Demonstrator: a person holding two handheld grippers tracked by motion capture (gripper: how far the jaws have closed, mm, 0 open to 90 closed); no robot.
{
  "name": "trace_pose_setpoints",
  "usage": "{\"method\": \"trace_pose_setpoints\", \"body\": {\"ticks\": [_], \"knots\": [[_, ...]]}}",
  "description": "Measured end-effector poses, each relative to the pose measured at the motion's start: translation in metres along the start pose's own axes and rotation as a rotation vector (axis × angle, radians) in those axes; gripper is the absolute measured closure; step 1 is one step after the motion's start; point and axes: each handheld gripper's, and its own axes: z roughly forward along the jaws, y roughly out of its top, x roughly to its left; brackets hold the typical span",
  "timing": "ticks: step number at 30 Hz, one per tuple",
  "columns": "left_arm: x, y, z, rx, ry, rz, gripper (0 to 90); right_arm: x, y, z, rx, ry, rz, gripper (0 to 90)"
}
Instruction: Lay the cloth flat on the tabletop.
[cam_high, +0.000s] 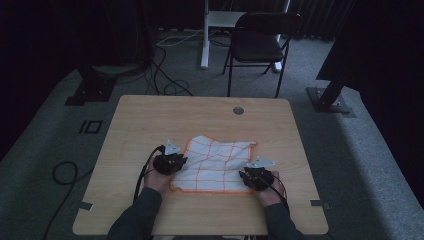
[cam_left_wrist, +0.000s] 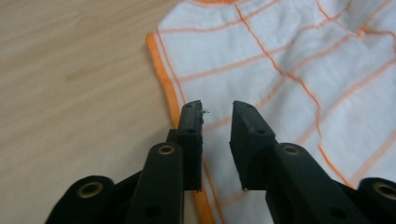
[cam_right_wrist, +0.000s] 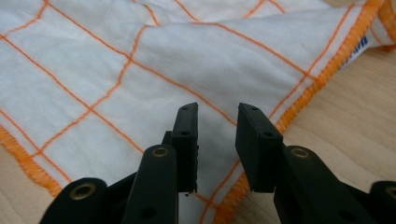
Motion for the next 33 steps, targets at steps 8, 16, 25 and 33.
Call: {"method": "trace_pose_setpoints", "body": {"ticks": [8,16,25,33], "knots": [[0.009,0.018,0.031,0.047,0.044,0.002,76.3,-0.002,-0.003,0.000,0.004,0.011,0.011,71.0],[0.011,0.013,0.033,0.063,0.065,-0.003,78.3,-0.002,-0.006,-0.004,0.009,0.020,0.009,71.8],[0.019,-0.009,0.012,0.043,0.080,-0.049,78.9,-0.002,-0.015,-0.012,0.007,0.030,0.006,72.1],[0.015,-0.021,-0.002,0.047,0.074,-0.045,78.5,-0.001,-0.018,-0.016,0.012,0.039,-0.001,72.5]]}}
